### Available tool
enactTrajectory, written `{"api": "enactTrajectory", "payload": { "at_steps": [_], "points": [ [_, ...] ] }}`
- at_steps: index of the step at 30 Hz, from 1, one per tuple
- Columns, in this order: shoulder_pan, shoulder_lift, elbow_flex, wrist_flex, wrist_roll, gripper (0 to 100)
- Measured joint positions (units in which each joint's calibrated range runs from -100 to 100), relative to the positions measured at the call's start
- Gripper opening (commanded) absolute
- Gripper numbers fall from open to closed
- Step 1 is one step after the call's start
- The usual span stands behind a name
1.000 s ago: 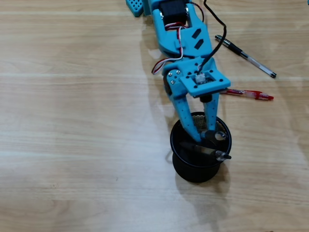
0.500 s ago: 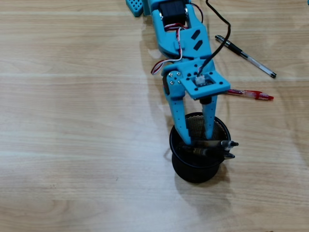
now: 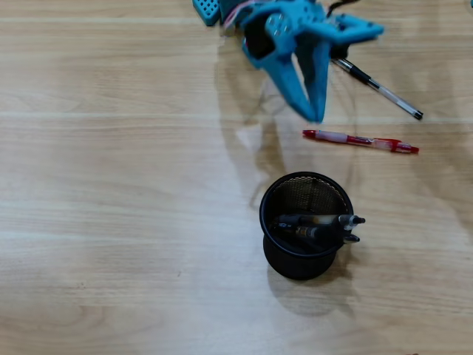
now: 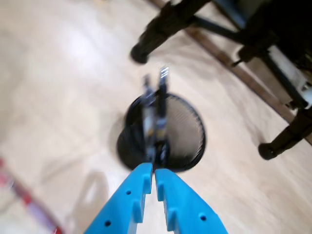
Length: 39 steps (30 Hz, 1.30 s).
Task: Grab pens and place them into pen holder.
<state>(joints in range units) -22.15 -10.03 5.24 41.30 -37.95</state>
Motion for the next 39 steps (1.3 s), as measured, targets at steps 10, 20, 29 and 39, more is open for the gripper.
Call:
{"api": "enactTrajectory", "payload": {
  "at_steps": [10, 20, 29, 39],
  "points": [
    [-4.4, -5.9, 0.0, 14.6, 6.3, 2],
    [-14.6, 0.2, -1.3, 16.3, 7.6, 2],
    [-20.6, 15.0, -11.3, 24.0, 8.1, 3],
    [-21.2, 26.4, -24.4, 38.9, 8.1, 21]
  ]
}}
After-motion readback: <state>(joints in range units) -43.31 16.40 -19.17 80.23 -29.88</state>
